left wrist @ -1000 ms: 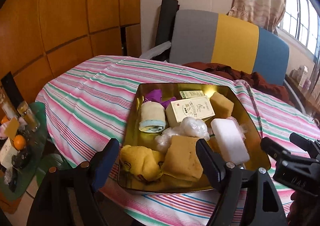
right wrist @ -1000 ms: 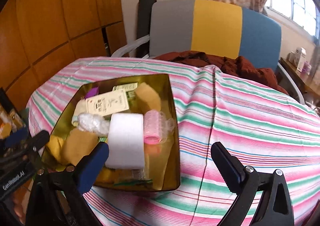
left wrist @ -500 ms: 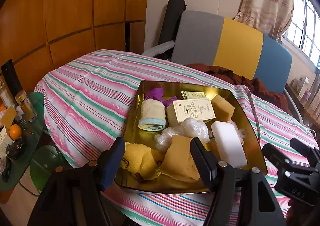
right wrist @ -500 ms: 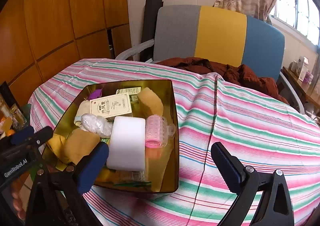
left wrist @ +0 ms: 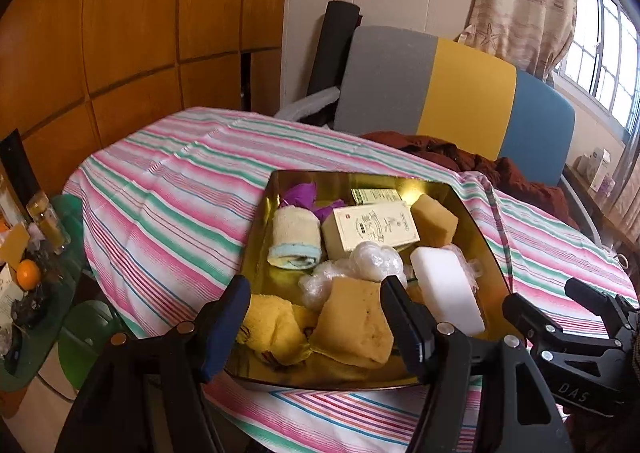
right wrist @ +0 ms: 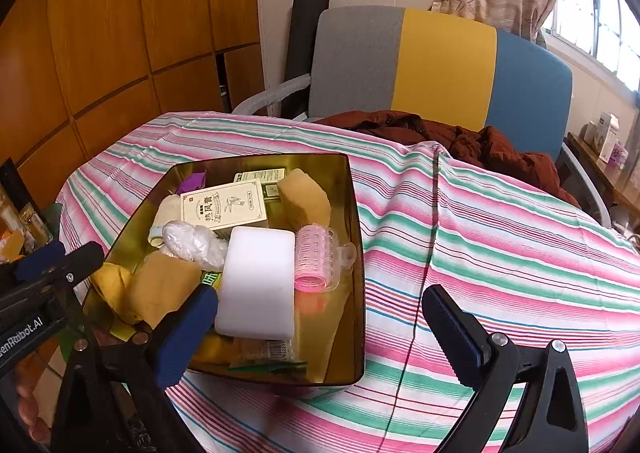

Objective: Organize objects

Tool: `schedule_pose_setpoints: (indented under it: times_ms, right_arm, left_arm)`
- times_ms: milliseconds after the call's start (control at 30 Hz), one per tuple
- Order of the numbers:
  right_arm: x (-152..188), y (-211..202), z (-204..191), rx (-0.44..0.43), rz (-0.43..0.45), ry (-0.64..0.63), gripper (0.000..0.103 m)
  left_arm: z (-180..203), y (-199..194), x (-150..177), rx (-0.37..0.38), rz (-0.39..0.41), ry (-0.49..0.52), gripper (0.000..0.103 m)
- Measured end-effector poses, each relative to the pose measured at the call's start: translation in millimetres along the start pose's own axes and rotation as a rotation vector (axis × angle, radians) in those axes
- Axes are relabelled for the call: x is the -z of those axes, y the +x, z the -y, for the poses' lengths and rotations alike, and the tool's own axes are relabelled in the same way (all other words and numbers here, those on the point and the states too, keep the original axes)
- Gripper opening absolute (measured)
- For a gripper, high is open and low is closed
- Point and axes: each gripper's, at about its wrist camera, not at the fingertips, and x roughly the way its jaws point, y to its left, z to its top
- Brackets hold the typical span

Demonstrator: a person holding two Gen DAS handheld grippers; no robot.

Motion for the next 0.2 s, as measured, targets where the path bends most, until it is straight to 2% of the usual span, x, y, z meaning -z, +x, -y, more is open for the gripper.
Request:
schedule_pose_setpoints:
  times_ms: [67, 200]
  right_arm:
    - [0.0, 0.5, -0.7, 0.0, -0.001, 0.0, 0.103]
    - [0.7, 0.7, -2.4, -0.002, -0.001, -0.007, 0.103]
  left_arm:
    - [-0.9, -1.7, -1.0, 0.005, 0.016, 0.0, 0.059]
    - [-0.1, -0.2, -1.1, 0.007, 0.012, 0.014, 0.058]
